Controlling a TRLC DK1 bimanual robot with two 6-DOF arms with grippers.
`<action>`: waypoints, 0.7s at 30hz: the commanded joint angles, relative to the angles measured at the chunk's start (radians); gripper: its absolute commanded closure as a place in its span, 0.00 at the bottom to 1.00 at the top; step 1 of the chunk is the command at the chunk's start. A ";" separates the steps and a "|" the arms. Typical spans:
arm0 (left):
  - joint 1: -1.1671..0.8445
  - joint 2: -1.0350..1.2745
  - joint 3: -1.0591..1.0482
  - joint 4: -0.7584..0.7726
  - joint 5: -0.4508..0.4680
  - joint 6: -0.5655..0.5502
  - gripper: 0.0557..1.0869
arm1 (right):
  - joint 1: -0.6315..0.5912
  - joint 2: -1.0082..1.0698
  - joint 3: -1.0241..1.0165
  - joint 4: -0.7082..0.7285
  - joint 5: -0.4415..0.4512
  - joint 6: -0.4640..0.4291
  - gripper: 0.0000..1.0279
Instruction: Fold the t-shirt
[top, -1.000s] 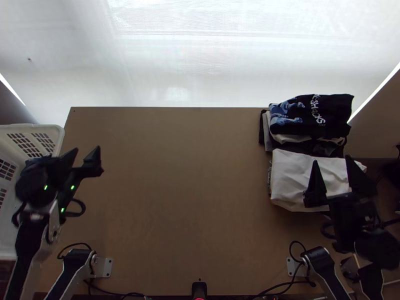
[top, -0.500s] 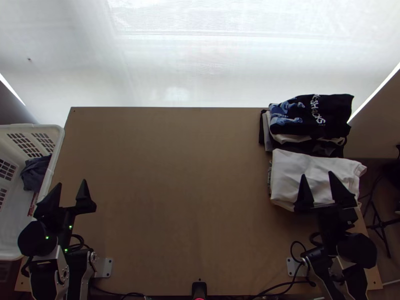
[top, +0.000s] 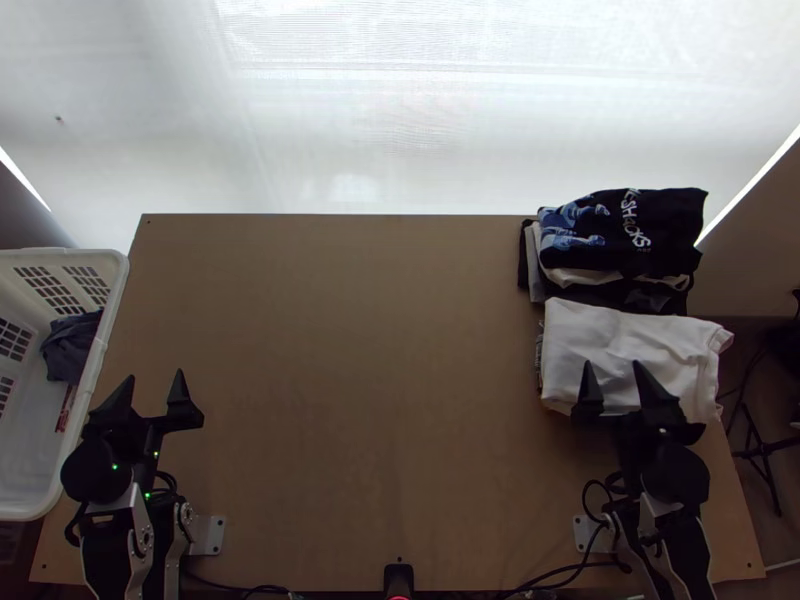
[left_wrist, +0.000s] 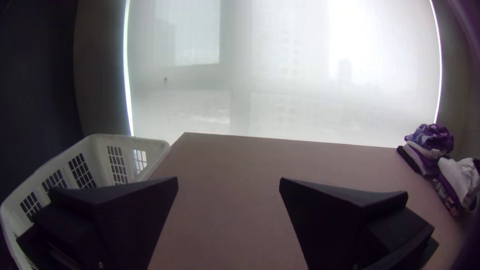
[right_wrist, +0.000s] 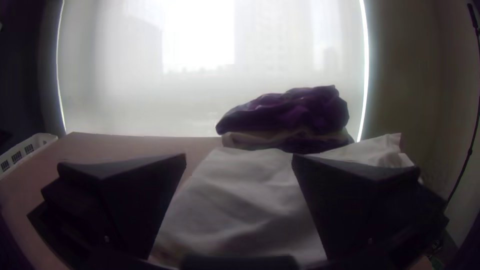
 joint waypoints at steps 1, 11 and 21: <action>0.018 -0.004 -0.012 -0.028 0.000 0.010 0.04 | -0.014 0.001 -0.022 -0.074 0.001 0.022 0.04; 0.017 -0.004 -0.007 -0.060 0.000 0.010 0.04 | -0.014 0.001 -0.024 -0.074 0.001 0.022 0.04; 0.017 -0.004 -0.007 -0.060 0.000 0.010 0.04 | -0.014 0.001 -0.022 -0.074 0.001 0.022 0.04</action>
